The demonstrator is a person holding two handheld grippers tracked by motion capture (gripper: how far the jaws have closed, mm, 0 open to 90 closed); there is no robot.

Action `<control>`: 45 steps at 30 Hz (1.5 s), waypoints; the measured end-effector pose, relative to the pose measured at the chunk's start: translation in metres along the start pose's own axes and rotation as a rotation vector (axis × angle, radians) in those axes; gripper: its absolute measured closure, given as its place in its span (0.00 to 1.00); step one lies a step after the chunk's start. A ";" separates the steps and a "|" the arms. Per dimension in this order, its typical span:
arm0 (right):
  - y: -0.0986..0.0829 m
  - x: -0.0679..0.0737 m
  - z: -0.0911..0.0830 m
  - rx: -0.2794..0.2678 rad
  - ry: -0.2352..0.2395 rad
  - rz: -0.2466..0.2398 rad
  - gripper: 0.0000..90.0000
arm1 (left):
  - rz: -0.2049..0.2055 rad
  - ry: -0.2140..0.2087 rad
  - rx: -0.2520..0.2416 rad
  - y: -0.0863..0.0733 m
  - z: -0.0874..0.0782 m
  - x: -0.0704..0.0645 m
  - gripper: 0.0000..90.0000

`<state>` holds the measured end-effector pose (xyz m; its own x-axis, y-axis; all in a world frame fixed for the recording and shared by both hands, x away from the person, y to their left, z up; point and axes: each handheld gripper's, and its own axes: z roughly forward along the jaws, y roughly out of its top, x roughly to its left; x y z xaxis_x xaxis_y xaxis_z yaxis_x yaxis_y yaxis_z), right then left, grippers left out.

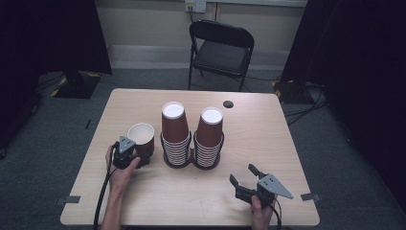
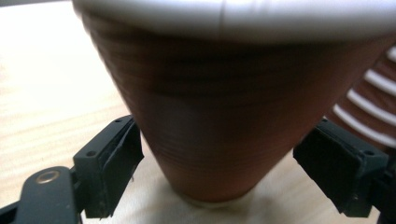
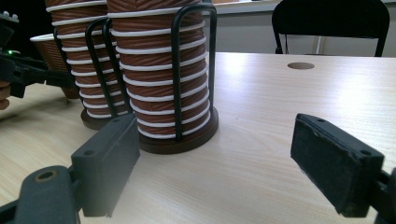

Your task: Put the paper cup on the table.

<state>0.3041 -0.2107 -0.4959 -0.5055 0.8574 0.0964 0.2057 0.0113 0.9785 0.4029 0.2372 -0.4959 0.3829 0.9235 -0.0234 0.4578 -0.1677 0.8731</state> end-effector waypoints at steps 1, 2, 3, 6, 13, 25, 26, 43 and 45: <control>0.000 0.000 0.000 -0.001 0.001 0.001 0.16 | -0.005 0.002 -0.009 -0.001 -0.002 0.000 0.17; 0.000 0.000 0.000 -0.001 0.001 0.002 0.16 | -0.017 -0.008 -0.022 -0.001 -0.004 0.000 0.17; 0.000 0.000 0.000 -0.002 0.002 -0.001 0.16 | -0.010 -0.009 -0.020 -0.001 -0.006 0.001 0.17; 0.000 0.000 0.000 0.003 0.002 0.002 0.16 | -0.018 -0.001 -0.036 -0.002 -0.013 0.000 0.17; 0.000 0.000 0.000 0.000 0.004 -0.001 0.16 | -0.042 -0.032 -0.092 -0.012 -0.033 -0.004 0.17; 0.000 0.001 0.000 0.002 0.000 -0.006 0.16 | -0.016 -0.095 -0.161 -0.023 -0.059 -0.026 0.17; 0.000 0.001 0.000 0.001 0.000 -0.006 0.16 | -0.008 -0.094 -0.155 -0.021 -0.059 -0.028 0.17; 0.000 0.001 0.000 0.001 0.000 -0.013 0.16 | -0.009 -0.295 -0.203 -0.039 -0.068 -0.082 0.17; 0.000 0.001 0.000 0.002 0.000 -0.013 0.16 | -0.003 -0.268 -0.211 -0.041 -0.068 -0.089 0.17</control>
<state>0.3038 -0.2095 -0.4958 -0.5078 0.8574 0.0836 0.2009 0.0235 0.9793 0.2955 0.1850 -0.4961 0.5919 0.7956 -0.1289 0.2940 -0.0642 0.9537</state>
